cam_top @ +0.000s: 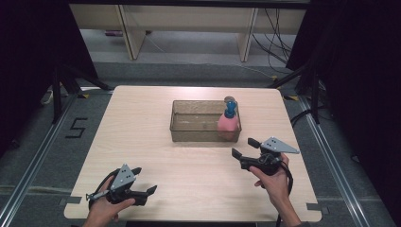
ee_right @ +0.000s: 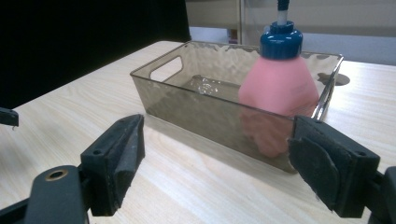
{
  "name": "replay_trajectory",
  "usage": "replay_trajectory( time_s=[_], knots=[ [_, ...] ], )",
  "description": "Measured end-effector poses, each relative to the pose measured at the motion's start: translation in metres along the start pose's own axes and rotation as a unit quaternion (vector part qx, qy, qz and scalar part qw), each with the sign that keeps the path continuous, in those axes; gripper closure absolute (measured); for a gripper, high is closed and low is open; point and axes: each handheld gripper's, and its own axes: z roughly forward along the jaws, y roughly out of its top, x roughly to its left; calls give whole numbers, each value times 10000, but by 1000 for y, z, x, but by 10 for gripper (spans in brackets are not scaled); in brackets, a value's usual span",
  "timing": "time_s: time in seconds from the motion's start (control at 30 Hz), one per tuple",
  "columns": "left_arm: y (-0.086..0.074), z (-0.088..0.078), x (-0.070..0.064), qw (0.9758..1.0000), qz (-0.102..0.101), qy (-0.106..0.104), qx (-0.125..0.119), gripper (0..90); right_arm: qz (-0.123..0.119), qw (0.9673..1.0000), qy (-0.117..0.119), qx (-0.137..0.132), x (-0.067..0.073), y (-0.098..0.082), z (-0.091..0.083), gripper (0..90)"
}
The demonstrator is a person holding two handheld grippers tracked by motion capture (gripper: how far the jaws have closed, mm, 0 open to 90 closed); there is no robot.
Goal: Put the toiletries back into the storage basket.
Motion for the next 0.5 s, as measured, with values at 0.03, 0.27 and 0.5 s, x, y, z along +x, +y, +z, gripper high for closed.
replay_trajectory(
  time_s=[0.03,0.27,0.5],
  knots=[
    [0,0,0,10000,5,8,-5,148,140,9999,-12,-5,2,-1,0,196],
    [0,1,-1,10000,-44,-23,-55,148,153,9999,-6,51,4,-3,-4,195],
    [0,-1,0,10000,14,-22,25,148,63,9999,56,58,3,-8,-7,184]
  ],
)
